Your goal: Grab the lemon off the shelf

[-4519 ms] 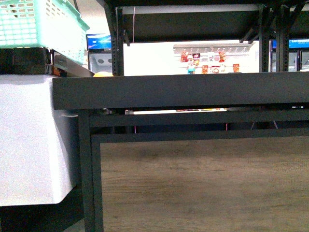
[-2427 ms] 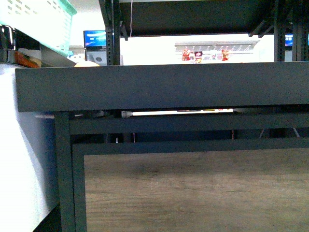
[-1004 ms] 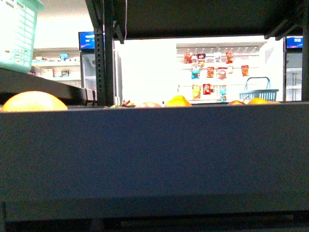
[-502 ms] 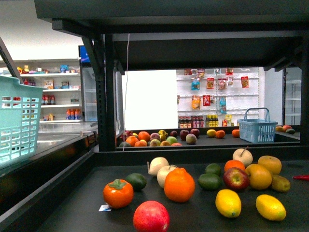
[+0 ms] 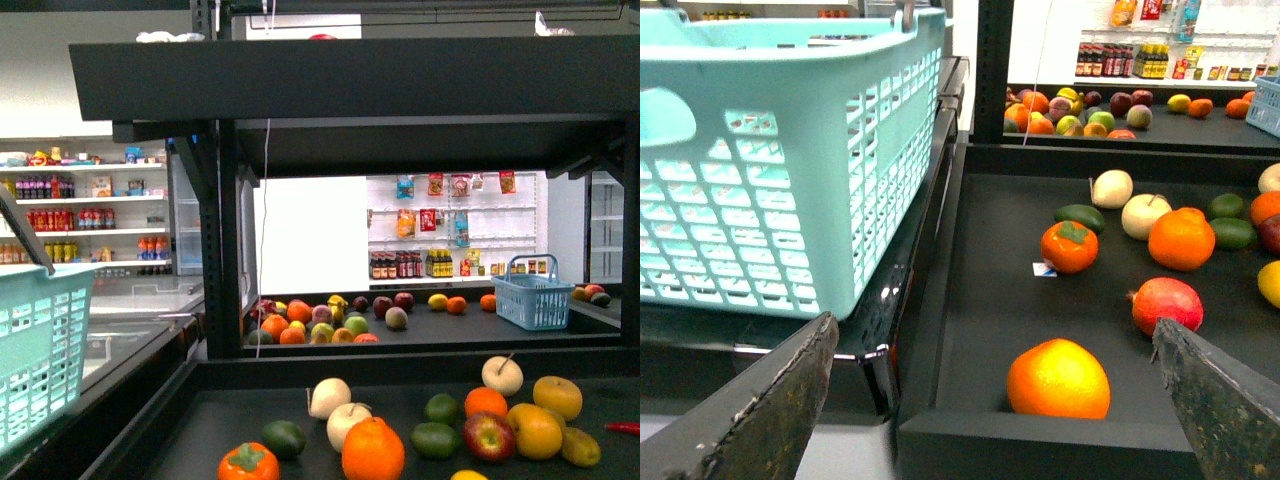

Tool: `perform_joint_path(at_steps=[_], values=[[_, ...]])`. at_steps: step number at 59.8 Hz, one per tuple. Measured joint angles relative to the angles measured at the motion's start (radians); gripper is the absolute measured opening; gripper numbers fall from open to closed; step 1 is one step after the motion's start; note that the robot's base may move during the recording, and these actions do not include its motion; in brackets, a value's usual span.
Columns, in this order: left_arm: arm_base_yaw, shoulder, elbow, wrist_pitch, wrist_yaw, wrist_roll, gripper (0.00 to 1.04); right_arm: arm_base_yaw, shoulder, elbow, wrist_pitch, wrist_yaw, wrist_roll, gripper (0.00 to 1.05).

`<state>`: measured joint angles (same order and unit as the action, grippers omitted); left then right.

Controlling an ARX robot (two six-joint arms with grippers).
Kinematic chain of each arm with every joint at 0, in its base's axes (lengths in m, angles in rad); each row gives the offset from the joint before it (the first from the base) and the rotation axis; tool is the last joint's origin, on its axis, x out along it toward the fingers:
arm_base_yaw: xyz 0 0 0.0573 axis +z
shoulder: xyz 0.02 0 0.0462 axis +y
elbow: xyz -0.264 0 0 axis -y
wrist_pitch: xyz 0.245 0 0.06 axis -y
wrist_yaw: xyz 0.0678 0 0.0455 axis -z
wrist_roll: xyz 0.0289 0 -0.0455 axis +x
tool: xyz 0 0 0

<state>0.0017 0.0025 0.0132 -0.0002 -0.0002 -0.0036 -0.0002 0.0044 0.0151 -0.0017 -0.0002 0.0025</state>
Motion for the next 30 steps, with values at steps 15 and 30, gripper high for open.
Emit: perform_joint_path(at_steps=[15, 30], values=[[0.000, 0.000, 0.000, 0.000, 0.000, 0.000, 0.97, 0.000, 0.000, 0.000, 0.000, -0.001, 0.000, 0.97], [0.000, 0.000, 0.000, 0.000, 0.000, 0.000, 0.97, 0.000, 0.000, 0.000, 0.000, 0.000, 0.000, 0.97]])
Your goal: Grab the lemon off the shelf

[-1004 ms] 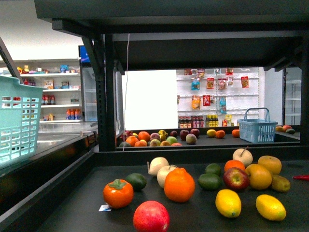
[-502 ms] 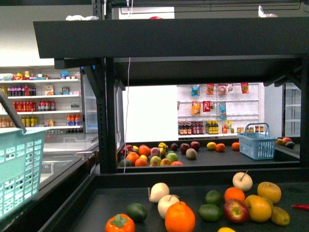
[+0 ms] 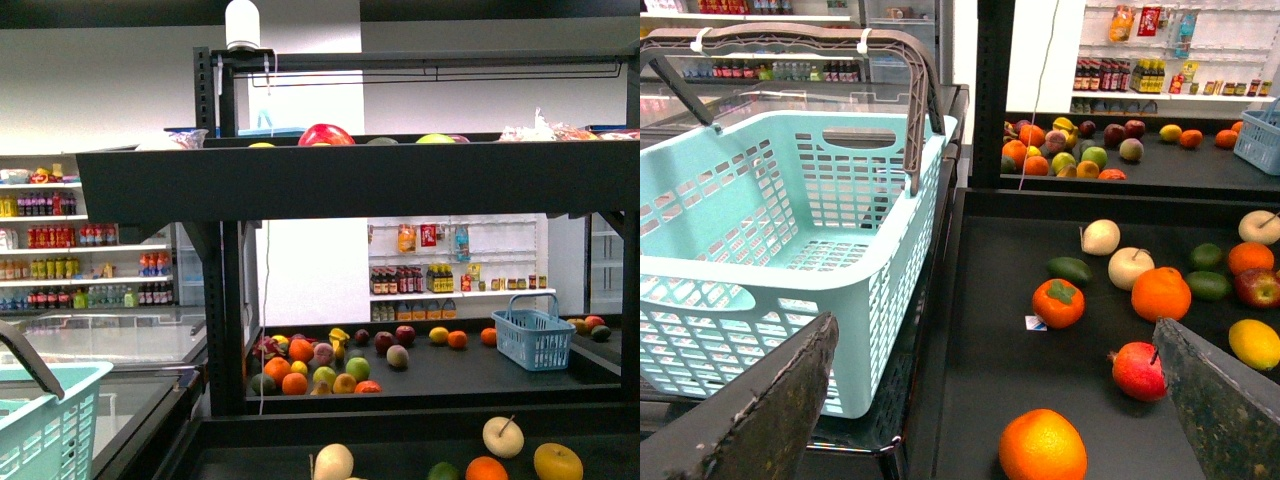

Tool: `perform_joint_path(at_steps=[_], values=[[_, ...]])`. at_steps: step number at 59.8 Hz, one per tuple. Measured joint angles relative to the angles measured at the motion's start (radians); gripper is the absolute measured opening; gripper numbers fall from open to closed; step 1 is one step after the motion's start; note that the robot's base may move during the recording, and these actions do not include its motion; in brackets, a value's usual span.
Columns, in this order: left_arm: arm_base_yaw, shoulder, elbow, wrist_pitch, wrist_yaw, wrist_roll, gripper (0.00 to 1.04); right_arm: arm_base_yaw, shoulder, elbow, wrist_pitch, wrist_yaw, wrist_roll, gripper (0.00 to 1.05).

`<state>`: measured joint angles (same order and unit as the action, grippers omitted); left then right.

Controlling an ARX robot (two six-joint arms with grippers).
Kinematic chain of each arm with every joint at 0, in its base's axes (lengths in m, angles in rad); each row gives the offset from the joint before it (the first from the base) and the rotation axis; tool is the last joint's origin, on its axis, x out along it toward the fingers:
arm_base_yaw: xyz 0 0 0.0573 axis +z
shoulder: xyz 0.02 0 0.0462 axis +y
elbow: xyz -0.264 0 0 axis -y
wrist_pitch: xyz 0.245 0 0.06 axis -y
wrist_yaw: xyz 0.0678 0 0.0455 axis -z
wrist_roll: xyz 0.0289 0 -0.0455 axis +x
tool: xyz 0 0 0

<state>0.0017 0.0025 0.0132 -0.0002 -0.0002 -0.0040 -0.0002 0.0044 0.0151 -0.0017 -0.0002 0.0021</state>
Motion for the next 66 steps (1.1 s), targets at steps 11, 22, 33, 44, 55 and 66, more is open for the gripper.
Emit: perform_joint_path(at_steps=[11, 22, 33, 44, 55, 66], values=[[0.021, 0.042, 0.027, -0.087, 0.089, -0.076, 0.97, 0.000, 0.000, 0.000, 0.000, 0.000, 0.000, 0.97], [0.193, 0.399, 0.163, 0.030, 0.330, -0.415, 0.97, 0.000, 0.000, 0.000, 0.000, 0.000, 0.000, 0.97], [0.414, 0.851, 0.450, 0.224, 0.540, -0.718, 0.97, 0.000, 0.000, 0.000, 0.000, -0.001, 0.000, 0.97], [0.504, 1.239, 0.697, 0.319, 0.588, -0.973, 0.97, 0.000, 0.000, 0.000, 0.000, -0.001, 0.000, 0.97], [0.494, 1.515, 0.893, 0.396, 0.591, -1.137, 0.97, 0.000, 0.000, 0.000, 0.000, -0.001, 0.000, 0.97], [0.461, 1.671, 1.041, 0.494, 0.567, -1.246, 0.97, 0.000, 0.000, 0.000, 0.000, -0.001, 0.000, 0.97]])
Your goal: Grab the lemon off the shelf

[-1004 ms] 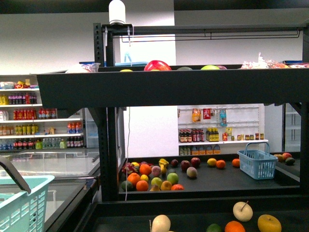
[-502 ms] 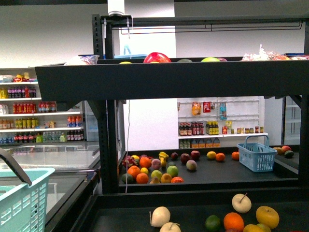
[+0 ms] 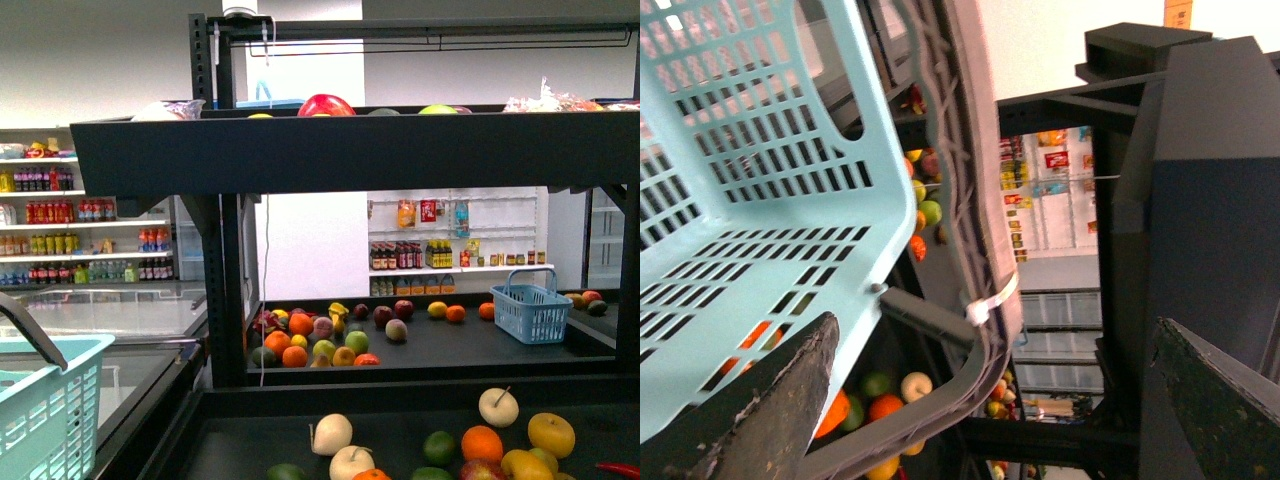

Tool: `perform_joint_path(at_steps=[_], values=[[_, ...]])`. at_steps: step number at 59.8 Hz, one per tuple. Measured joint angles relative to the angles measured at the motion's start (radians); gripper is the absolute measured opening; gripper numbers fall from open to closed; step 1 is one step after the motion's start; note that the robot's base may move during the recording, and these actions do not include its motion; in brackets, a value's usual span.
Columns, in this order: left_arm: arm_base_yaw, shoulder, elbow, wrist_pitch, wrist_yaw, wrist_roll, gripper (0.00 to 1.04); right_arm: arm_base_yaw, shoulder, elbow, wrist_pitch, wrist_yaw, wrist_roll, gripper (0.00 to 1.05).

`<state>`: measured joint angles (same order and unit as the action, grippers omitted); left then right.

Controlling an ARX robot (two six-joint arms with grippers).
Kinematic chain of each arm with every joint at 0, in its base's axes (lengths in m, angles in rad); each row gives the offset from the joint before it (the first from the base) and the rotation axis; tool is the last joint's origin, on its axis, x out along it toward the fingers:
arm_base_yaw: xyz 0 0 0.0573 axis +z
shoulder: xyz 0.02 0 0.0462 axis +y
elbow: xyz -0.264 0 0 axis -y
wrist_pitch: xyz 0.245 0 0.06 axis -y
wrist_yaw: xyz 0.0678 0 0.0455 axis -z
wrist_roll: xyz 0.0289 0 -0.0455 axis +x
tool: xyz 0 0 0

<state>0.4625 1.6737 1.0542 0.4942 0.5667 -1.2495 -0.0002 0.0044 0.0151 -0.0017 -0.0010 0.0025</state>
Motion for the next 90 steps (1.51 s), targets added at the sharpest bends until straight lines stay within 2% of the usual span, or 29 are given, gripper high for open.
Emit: perform_joint_path(at_steps=[39, 67, 79, 90], values=[[-0.079, 0.306, 0.354, 0.013, -0.100, -0.119, 0.97, 0.000, 0.000, 0.000, 0.000, 0.000, 0.000, 0.97], [-0.070, 0.326, 0.383, -0.057, -0.110, -0.092, 0.18, 0.000, 0.000, 0.000, 0.000, 0.000, 0.000, 0.97], [-0.069, 0.278, 0.332, -0.047, -0.081, -0.057, 0.13, 0.000, 0.000, 0.000, 0.000, 0.000, 0.000, 0.97], [-0.058, 0.171, 0.273, -0.063, 0.027, 0.023, 0.09, 0.000, 0.000, 0.000, 0.000, 0.000, 0.000, 0.97]])
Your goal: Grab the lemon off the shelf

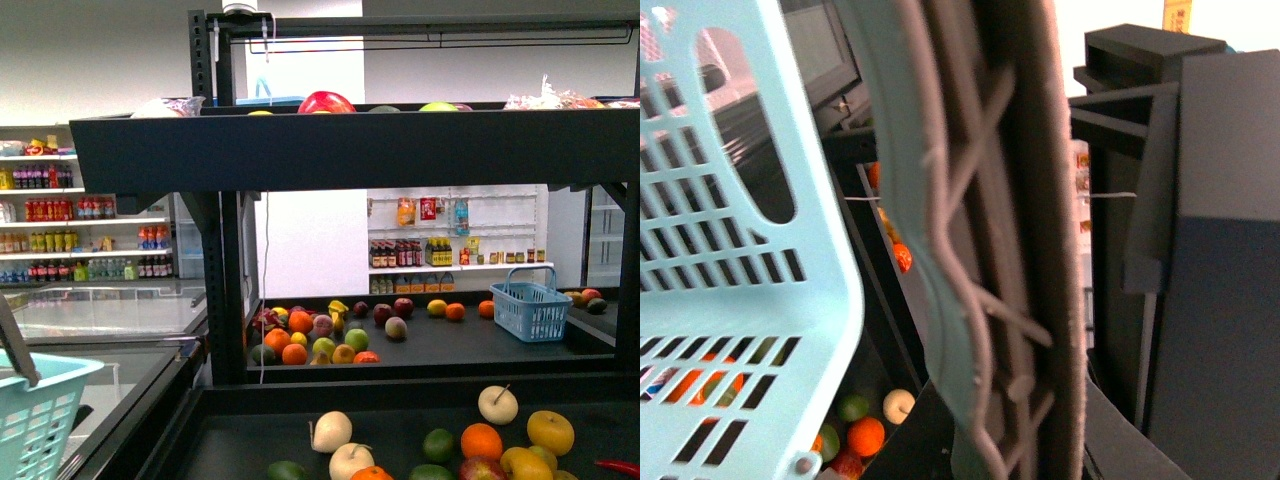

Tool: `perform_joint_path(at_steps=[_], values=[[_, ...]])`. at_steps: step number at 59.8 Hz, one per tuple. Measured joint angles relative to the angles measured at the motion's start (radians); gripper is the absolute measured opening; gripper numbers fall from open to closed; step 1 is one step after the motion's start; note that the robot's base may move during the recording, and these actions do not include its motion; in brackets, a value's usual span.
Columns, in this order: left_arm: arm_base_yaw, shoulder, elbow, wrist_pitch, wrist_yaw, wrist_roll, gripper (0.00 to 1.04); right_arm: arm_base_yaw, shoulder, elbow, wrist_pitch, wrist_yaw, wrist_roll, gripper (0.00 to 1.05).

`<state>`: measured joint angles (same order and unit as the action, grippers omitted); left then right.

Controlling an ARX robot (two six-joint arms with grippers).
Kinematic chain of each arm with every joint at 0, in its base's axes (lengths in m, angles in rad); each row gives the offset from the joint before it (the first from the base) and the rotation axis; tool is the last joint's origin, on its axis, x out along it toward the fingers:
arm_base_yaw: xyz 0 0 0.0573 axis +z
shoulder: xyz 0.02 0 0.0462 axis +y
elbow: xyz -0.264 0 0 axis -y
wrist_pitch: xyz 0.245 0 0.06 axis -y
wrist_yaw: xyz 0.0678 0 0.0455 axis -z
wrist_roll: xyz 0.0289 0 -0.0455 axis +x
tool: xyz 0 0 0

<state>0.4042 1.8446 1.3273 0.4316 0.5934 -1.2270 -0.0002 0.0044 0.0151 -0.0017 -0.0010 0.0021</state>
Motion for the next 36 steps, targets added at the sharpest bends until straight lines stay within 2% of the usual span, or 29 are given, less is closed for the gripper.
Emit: perform_joint_path(at_steps=[22, 36], values=[[0.014, -0.276, -0.152, -0.060, 0.336, 0.229, 0.09, 0.000, 0.000, 0.000, 0.000, 0.000, 0.000, 0.97], [-0.075, -0.335, -0.267, -0.072, 0.405, 0.299, 0.09, 0.000, 0.000, 0.000, 0.000, 0.000, 0.000, 0.97]])
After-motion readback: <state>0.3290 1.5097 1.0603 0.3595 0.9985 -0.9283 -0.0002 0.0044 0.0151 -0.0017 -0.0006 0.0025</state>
